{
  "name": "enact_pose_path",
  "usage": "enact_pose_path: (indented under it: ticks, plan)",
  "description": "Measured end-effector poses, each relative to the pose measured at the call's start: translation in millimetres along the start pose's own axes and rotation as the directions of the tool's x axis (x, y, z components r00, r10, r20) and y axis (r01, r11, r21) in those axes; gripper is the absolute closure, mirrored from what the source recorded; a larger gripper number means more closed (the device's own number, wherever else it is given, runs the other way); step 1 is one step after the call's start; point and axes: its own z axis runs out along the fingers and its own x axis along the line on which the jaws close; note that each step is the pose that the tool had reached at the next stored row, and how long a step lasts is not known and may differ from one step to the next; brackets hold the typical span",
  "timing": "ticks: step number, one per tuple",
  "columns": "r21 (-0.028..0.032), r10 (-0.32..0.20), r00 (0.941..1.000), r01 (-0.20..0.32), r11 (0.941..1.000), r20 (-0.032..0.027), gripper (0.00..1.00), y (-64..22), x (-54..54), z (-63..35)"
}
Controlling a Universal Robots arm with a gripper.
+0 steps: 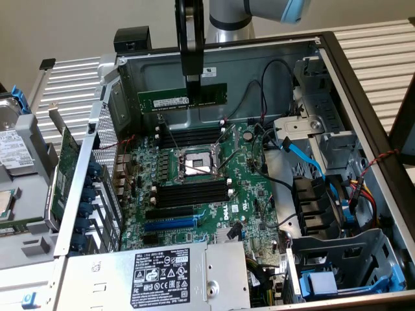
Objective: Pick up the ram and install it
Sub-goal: 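Pick up the ram and move it above insertion slot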
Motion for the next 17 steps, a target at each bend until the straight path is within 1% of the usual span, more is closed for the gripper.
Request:
enact_pose_path:
  ticks: [5,8,13,17]
  plan:
    - [0.0001,0.000,1.0000,0.000,1.0000,0.0012,0.87,-0.1,0.0,3.6]
    - [-0.0014,0.000,1.0000,0.000,1.0000,0.0018,0.87,-0.2,-0.1,5.5]
    - [-0.0036,0.000,1.0000,0.000,1.0000,0.0069,0.87,-0.3,-0.3,7.7]
    - [-0.0052,0.000,1.0000,0.000,1.0000,0.0076,0.87,-0.3,-1.7,9.8]
